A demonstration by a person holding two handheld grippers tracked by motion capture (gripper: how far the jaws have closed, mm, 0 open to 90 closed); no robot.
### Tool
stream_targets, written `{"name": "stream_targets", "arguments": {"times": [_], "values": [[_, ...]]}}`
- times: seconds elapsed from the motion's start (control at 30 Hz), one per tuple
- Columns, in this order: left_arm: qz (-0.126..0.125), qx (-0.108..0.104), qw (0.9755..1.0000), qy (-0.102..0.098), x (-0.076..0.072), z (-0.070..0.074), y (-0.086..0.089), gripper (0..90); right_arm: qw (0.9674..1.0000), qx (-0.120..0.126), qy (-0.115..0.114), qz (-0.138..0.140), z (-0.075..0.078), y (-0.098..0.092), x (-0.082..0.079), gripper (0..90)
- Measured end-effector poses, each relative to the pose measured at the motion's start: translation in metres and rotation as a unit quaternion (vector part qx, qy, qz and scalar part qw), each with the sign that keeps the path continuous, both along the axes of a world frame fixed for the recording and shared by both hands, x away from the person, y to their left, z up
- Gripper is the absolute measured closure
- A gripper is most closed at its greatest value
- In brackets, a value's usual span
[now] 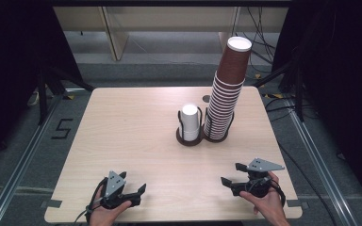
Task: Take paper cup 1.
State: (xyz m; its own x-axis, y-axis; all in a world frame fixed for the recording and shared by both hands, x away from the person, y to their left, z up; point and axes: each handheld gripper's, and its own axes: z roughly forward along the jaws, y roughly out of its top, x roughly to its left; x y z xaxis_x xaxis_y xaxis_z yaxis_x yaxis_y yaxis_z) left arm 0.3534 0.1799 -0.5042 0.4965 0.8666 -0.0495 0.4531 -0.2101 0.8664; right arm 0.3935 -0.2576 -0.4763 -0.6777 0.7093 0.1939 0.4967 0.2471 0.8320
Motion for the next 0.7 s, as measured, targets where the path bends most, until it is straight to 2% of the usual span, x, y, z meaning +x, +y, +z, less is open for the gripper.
{"name": "stream_targets", "arguments": {"times": [0.07,0.13,0.17,0.2,0.23,0.27,0.3,0.33,0.37,0.43,0.47,0.5,0.53,0.63,0.67,0.7], "values": [[0.000,0.003,1.0000,0.001,-0.001,0.001,-0.001,14.7,0.9999,-0.009,-0.008,0.002,0.000,0.000,0.001,17.7],[0.000,0.000,1.0000,0.000,-0.001,0.001,-0.002,14.7,1.0000,0.004,0.008,0.002,0.000,0.004,-0.001,18.5],[0.000,0.002,1.0000,0.001,-0.001,0.001,-0.002,14.7,1.0000,0.002,0.003,0.008,0.000,0.005,0.001,18.4],[-0.002,0.000,1.0000,0.001,-0.001,0.000,-0.002,14.7,0.9999,0.010,0.012,0.007,0.001,0.007,0.000,18.4],[0.001,0.001,1.0000,0.001,-0.001,0.001,-0.002,14.7,0.9999,-0.003,-0.004,0.011,0.001,0.006,0.002,18.0],[0.001,0.001,1.0000,0.001,-0.001,0.001,-0.002,14.7,0.9999,-0.002,-0.009,0.010,0.002,0.008,0.002,17.3],[-0.001,-0.002,1.0000,0.000,-0.001,0.001,-0.002,14.7,1.0000,0.007,-0.002,0.007,0.002,0.011,0.002,17.1],[0.000,-0.007,1.0000,-0.001,-0.001,0.001,-0.002,14.7,0.9999,0.002,-0.007,0.008,0.003,0.012,0.003,17.1],[0.000,-0.009,1.0000,-0.001,-0.001,0.001,-0.002,14.7,1.0000,0.005,0.004,0.007,0.004,0.015,0.004,17.1],[0.000,-0.003,1.0000,0.001,-0.002,0.002,-0.002,14.7,0.9999,0.001,-0.003,0.017,0.005,0.020,0.006,17.2],[0.002,-0.009,1.0000,0.000,-0.002,0.002,-0.003,14.7,0.9999,0.001,0.002,0.016,0.007,0.023,0.006,17.2],[0.000,-0.005,1.0000,0.001,-0.003,0.002,-0.002,14.7,0.9997,-0.004,-0.013,0.019,0.006,0.024,0.009,17.2],[0.001,-0.010,1.0000,0.001,-0.003,0.002,-0.003,14.7,0.9998,-0.004,-0.003,0.019,0.008,0.027,0.009,17.2],[-0.001,-0.013,0.9999,0.001,-0.003,0.002,-0.003,14.7,0.9996,-0.007,-0.012,0.025,0.009,0.034,0.012,17.6],[-0.002,-0.015,0.9999,0.001,-0.003,0.002,-0.003,14.7,0.9998,-0.004,-0.005,0.020,0.010,0.036,0.012,17.6],[-0.002,-0.015,0.9999,0.001,-0.003,0.002,-0.003,14.7,0.9996,0.001,-0.014,0.025,0.010,0.038,0.014,17.8]]}}
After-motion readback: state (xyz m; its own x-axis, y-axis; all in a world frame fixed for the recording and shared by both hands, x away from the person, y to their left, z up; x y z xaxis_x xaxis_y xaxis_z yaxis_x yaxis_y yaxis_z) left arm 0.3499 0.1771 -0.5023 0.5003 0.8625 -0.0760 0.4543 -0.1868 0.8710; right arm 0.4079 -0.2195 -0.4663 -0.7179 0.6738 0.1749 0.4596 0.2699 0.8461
